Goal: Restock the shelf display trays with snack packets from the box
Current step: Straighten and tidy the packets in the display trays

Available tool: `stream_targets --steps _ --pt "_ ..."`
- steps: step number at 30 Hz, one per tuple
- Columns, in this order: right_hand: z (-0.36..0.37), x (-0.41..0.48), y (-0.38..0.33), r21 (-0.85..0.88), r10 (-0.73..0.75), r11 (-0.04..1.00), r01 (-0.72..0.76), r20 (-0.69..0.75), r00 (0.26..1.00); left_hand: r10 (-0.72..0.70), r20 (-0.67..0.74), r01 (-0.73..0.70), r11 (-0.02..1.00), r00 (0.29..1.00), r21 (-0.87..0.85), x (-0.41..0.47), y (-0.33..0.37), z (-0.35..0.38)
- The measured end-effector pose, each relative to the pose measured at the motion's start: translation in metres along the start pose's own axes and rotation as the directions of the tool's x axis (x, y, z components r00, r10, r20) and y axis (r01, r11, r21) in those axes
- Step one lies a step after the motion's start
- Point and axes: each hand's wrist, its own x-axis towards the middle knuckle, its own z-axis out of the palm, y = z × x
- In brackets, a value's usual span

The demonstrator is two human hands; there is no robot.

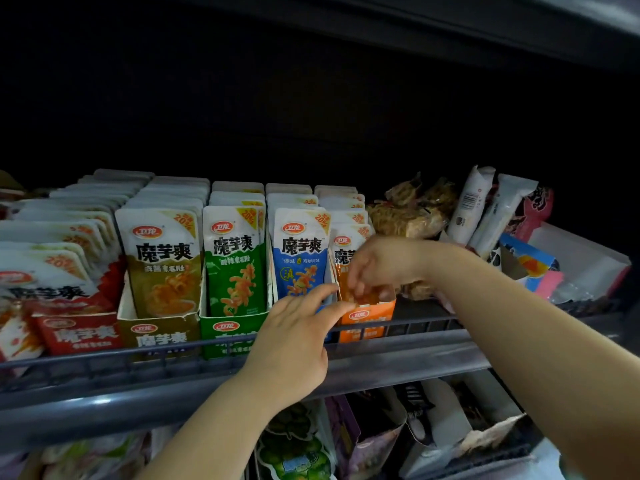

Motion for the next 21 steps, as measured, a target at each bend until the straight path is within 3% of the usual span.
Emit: stream_targets --steps 2,5,15,21 --pt "0.008 0.007 -0.006 -0.277 0.037 0.961 0.009 0.16 0.986 0.001 -0.008 -0.001 1.0 1.0 0.005 0.0 -0.001 0.0" --pt "0.019 0.021 -0.012 -0.491 0.117 0.871 -0.01 0.188 0.975 -0.002 -0.009 0.002 1.0 1.0 -0.004 0.001 -0.001 0.001" --pt "0.026 0.031 -0.007 -0.464 0.096 0.883 -0.075 0.021 0.995 -0.008 0.012 0.008 1.0 1.0 -0.013 0.001 -0.003 0.002" --pt "0.026 0.028 -0.004 -0.4 0.073 0.914 -0.069 -0.005 0.997 -0.005 0.011 0.006 1.0 1.0 -0.025 0.0 -0.003 0.002"
